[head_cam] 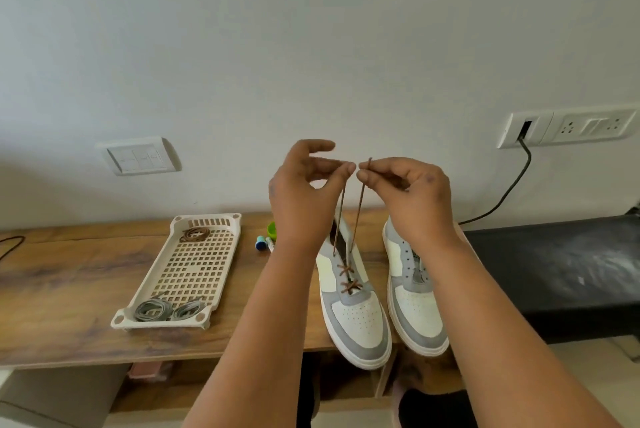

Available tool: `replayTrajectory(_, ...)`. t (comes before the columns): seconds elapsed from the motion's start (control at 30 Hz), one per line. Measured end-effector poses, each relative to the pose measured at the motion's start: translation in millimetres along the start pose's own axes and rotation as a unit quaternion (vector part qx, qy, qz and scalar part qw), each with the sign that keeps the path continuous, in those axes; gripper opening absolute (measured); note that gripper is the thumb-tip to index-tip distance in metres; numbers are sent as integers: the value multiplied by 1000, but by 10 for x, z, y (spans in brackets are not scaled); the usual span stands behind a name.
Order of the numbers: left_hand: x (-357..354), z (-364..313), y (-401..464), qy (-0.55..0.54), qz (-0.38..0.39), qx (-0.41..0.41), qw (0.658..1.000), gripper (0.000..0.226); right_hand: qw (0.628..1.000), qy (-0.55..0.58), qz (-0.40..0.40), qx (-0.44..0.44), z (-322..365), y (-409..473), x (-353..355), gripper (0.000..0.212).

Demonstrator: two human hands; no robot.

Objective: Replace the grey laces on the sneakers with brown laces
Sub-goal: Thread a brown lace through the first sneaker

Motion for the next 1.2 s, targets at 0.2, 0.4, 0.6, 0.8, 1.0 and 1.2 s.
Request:
replayTrajectory(0.2, -176, 82, -54, -297, -29, 160, 941, 25, 994, 88, -51, -45, -37, 4, -55, 8)
replayTrajectory(0.4, -171, -19, -14, -157, -21, 49, 986, 8, 995, 62, -78, -15, 12, 33, -48, 15)
replayTrajectory(0.6, -232, -36, -31, -115, -12, 49, 992, 5, 990, 104, -96, -29, -2, 30, -32, 11)
replayTrajectory(0.8, -294, -22, -56, -126, -17, 46, 991, 2, 987, 122, -106, -27, 19, 28, -28, 11)
replayTrajectory(1.0, -358, 26, -96, -184, -27, 67, 980, 2, 984, 144, -102, -30, 28, 66, -82, 9)
replayTrajectory(1.2, -329, -4, -65, -141, -37, 30, 989, 3, 986, 134, -99, -25, 54, 63, -88, 8)
Point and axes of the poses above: each hand's wrist, its own y-axis towards the middle knuckle, its own x-axis out of the back of the hand, z = x × y, the point moved 4 cm from there along y, towards the middle knuckle, and after that the axes turned 4 degrees about z, right-handed, at the moved point
